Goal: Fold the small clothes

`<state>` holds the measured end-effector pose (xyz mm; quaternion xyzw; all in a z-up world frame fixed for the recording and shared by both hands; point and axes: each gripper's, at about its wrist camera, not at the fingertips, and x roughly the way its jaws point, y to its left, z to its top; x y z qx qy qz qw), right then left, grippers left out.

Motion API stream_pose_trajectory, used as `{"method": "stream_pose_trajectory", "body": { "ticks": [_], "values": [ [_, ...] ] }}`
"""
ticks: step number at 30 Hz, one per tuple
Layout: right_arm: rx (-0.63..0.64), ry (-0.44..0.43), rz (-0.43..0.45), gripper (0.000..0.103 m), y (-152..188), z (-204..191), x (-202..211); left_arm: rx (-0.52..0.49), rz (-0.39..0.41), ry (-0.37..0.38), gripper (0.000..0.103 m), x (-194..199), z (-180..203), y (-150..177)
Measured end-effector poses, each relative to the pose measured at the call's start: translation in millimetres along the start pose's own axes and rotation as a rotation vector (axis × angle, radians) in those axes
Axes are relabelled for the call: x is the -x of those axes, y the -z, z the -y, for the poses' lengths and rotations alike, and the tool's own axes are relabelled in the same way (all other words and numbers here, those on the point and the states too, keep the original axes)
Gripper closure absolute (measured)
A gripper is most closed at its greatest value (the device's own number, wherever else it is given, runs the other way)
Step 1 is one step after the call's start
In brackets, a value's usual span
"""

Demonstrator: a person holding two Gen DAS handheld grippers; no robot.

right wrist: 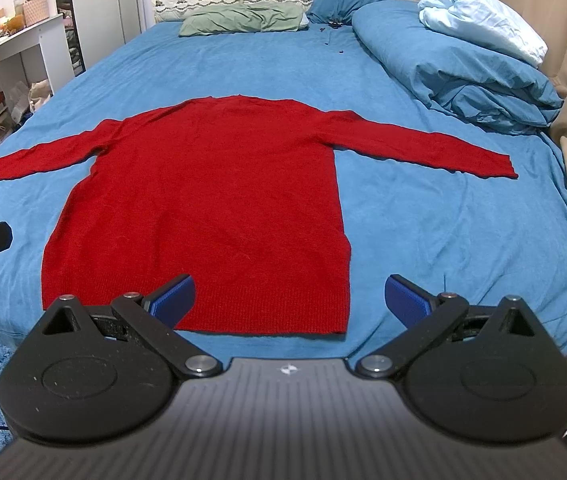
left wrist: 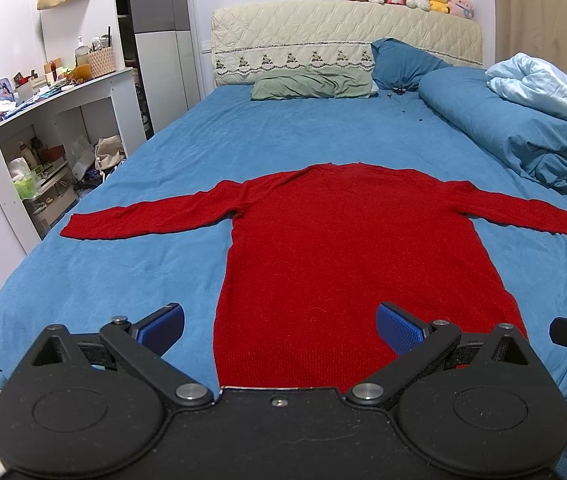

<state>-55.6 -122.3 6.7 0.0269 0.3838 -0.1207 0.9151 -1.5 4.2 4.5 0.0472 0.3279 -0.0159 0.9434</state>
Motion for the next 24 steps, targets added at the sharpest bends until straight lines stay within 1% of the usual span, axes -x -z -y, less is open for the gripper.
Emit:
{"method": "stream_pose_trajectory", "body": {
  "ticks": [19,21,24],
  "values": [
    [0.001,-0.02,0.021,0.0,-4.1,2.8,12.8,0.015,0.014,0.001,0.0,7.5,-0.5,-4.0],
    [-0.004,-0.021,0.036,0.0,-7.9,4.3,15.8,0.013,0.029,0.005,0.0,9.6,1.3,-10.6],
    [-0.004,-0.02,0.066,0.0,-20.1,9.3,19.8,0.005,0.085,0.013,0.0,11.5,9.2,-32.1]
  ]
}}
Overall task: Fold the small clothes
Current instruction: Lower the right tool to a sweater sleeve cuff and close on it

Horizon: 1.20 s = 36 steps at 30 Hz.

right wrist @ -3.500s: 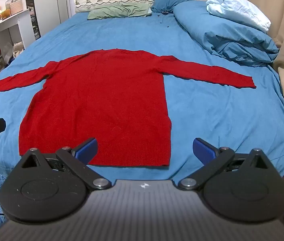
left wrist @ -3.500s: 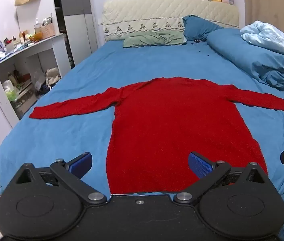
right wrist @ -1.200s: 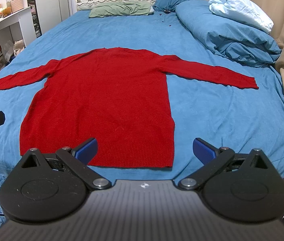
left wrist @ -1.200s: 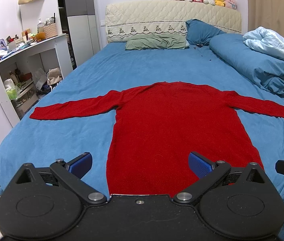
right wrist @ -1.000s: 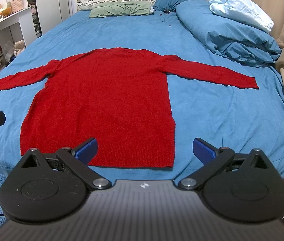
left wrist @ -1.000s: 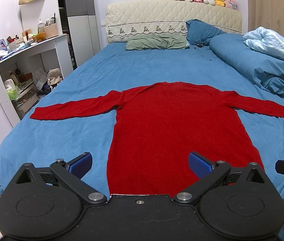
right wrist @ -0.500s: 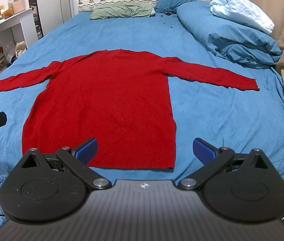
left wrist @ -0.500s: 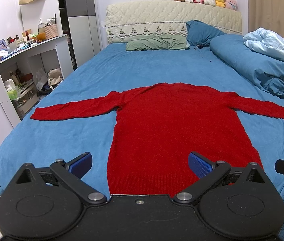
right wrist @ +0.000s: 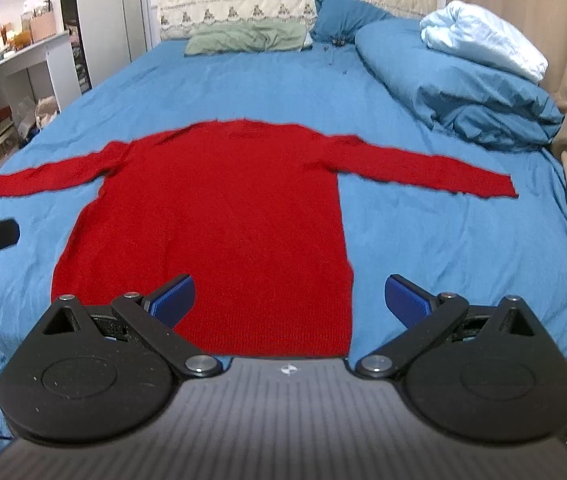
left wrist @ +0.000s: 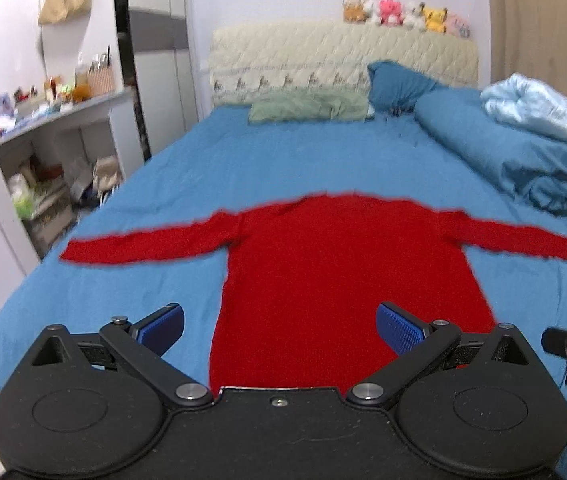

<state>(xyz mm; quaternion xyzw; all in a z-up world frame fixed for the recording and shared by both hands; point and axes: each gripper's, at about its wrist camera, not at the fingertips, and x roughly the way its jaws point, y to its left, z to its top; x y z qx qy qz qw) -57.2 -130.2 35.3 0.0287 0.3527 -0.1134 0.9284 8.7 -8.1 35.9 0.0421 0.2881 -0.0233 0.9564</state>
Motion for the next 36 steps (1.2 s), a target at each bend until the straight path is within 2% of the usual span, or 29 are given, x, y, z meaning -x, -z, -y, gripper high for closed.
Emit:
{"method": "stream_pose_trajectory", "body": {
  "ticks": [5,7,11,16,22,26,28,32,35,36],
  "values": [
    [-0.071,-0.034,0.067,0.0,-38.9,36.5,-4.4,-0.036,0.107,0.046,0.0,-22.0,30.1,-56.4],
    [-0.1,-0.039,0.093,0.0,-58.6,58.8,-10.8,-0.039,0.126,0.116,0.0,-40.5,45.9,-80.8],
    [-0.182,-0.021,0.118,0.0,-92.4,117.7,-41.8,-0.088,0.113,0.151,0.0,-92.7,83.7,-113.5],
    [-0.27,0.078,0.13,0.0,-112.0,198.0,-114.1,-0.09,0.003,0.227,0.0,-197.9,129.0,-140.3],
    [-0.486,0.136,0.094,0.0,-97.1,297.8,-226.4,-0.127,-0.13,0.221,0.0,-325.4,187.4,-138.3],
    [-0.542,0.21,0.067,0.0,-78.0,338.8,-295.7,-0.173,-0.197,0.224,0.0,-396.9,213.5,-121.0],
    [-0.554,0.236,0.058,0.004,-68.6,353.3,-325.5,-0.187,-0.225,0.22,0.0,-424.4,222.3,-112.8],
    [-0.63,0.293,0.027,0.021,-55.9,377.9,-371.4,-0.191,-0.291,0.212,0.0,-473.8,230.9,-96.8],
    [-0.656,0.319,0.08,0.028,-51.6,385.5,-383.6,-0.175,-0.304,0.221,0.0,-494.4,230.4,-91.1],
    [-0.649,0.328,0.092,0.035,-53.8,386.4,-387.5,-0.171,-0.294,0.228,0.0,-495.0,228.5,-90.9]
  ]
}}
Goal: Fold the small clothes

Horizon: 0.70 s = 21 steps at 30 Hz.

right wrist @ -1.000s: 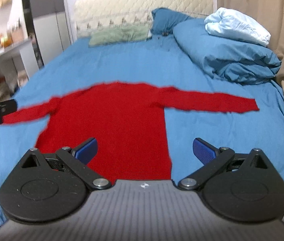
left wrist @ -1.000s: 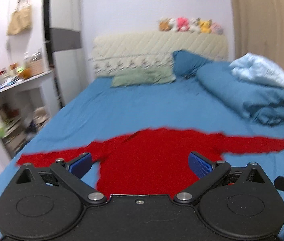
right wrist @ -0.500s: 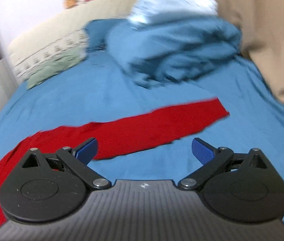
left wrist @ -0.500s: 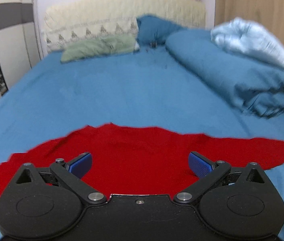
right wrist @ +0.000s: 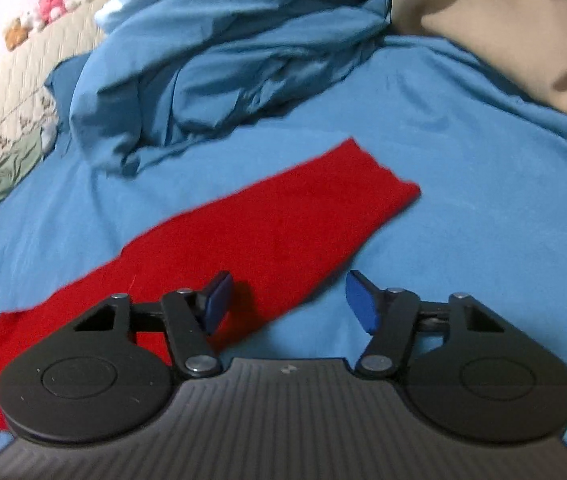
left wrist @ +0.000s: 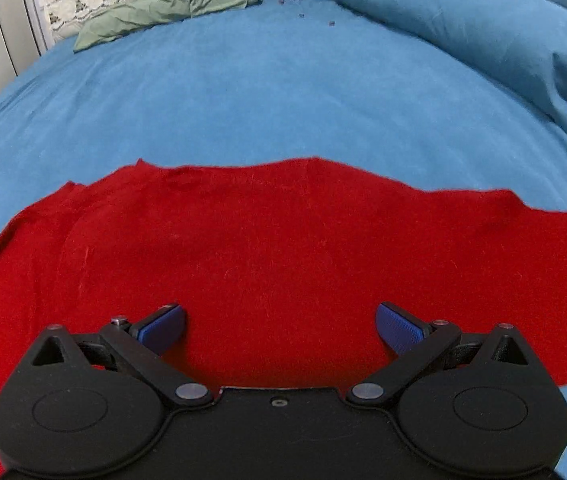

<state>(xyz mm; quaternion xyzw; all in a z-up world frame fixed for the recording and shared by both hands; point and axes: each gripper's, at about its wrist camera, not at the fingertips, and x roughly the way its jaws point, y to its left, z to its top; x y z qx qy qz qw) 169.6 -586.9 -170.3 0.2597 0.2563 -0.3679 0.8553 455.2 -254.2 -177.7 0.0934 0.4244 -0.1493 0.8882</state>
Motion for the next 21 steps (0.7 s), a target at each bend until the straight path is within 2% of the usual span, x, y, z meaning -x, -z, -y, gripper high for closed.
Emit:
{"method": "stream_pose_trajectory", "body": {
  "ticks": [1,3,6,8,9,11,13,18,21],
  "values": [
    [0.011,0.011,0.01,0.04,-1.4,-2.8,-2.2,0.001,0.0,0.007,0.0,0.3,-1.7,-0.6],
    [0.024,0.042,0.019,0.069,-3.4,-5.8,-6.4,0.015,-0.015,0.025,0.0,-2.9,-6.3,-2.9],
    [-0.007,0.062,0.008,0.083,-10.1,-3.1,-10.5,0.014,-0.027,0.05,0.0,-4.2,-12.5,-4.8],
    [-0.033,0.05,-0.002,0.083,-16.4,-3.8,-6.2,0.004,-0.021,0.052,0.0,0.7,-15.2,-6.8],
    [-0.034,0.038,0.002,0.083,-20.3,-7.0,-1.5,0.005,0.001,0.03,0.0,9.9,-17.3,-7.3],
    [-0.02,-0.017,0.025,0.083,-31.9,-19.3,12.6,0.009,0.064,-0.001,0.0,26.0,-26.4,-10.8],
    [0.016,-0.092,0.054,0.083,-46.1,-41.9,32.0,0.031,0.124,0.014,0.0,51.3,-44.3,-13.9],
    [0.115,-0.348,0.103,0.083,-70.0,-135.4,85.3,0.119,0.213,0.012,0.0,111.1,-109.4,-19.3],
    [0.183,-0.523,0.109,0.083,-63.7,-212.2,115.9,0.145,0.25,-0.012,0.0,140.9,-151.9,-10.5]
  ]
}}
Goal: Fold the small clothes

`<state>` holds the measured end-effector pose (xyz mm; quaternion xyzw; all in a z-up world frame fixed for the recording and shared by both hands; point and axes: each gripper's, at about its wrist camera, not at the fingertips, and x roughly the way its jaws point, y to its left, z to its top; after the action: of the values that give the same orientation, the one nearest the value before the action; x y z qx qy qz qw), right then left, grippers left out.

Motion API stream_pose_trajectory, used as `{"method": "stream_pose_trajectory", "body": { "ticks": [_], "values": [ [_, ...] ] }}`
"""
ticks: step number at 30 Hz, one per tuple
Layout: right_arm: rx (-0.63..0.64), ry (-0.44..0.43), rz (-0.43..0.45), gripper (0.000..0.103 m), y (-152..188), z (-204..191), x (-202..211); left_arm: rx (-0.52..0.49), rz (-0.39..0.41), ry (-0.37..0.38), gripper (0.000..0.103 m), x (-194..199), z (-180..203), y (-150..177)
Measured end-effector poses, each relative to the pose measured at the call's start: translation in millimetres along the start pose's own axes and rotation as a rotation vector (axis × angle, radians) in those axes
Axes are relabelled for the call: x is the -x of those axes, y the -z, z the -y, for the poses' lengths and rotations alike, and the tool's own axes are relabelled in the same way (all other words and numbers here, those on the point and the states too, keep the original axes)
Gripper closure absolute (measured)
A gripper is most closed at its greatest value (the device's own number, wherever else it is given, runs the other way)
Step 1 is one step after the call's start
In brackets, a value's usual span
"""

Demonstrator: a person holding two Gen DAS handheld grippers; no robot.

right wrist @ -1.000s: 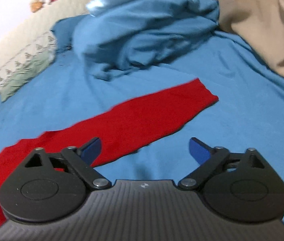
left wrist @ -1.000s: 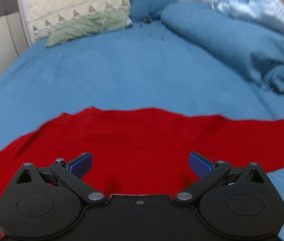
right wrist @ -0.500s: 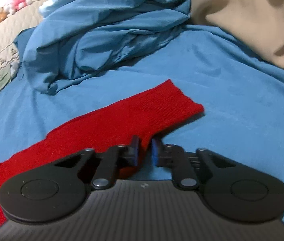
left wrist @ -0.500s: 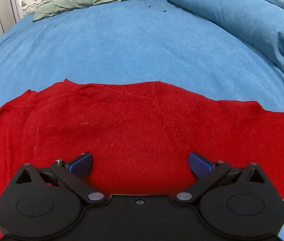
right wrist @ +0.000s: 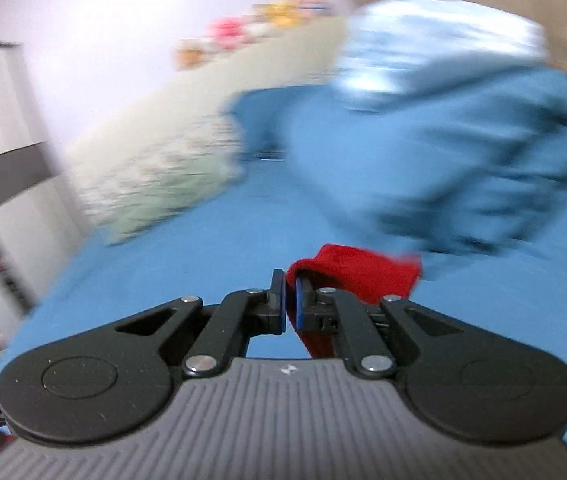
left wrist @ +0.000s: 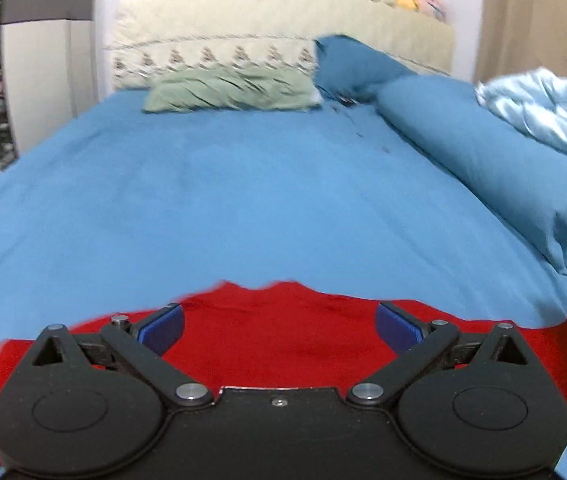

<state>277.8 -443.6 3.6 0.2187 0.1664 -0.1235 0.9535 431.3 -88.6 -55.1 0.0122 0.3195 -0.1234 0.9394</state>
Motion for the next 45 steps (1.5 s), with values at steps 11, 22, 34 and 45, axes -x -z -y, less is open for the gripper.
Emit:
{"method": "stream_pose_trajectory", "body": {
  "ticks": [11,22,34,45],
  "values": [
    [0.239,-0.282,-0.362,0.083,191.7,-216.1,-107.5,0.034,-0.085,-0.08,0.0,24.3,-110.0,46.8],
    [0.371,-0.284,-0.359,0.033,234.2,-199.9,-78.4,-0.032,-0.119,0.089,0.0,-6.5,-78.6,69.1],
    [0.325,-0.129,-0.254,0.018,198.0,-76.4,17.6,-0.01,-0.149,0.114,0.029,-60.8,-18.2,92.0],
    [0.229,0.022,-0.306,0.01,194.7,-29.7,5.7,0.069,-0.088,0.107,0.04,-50.7,-34.1,99.1]
  ]
}}
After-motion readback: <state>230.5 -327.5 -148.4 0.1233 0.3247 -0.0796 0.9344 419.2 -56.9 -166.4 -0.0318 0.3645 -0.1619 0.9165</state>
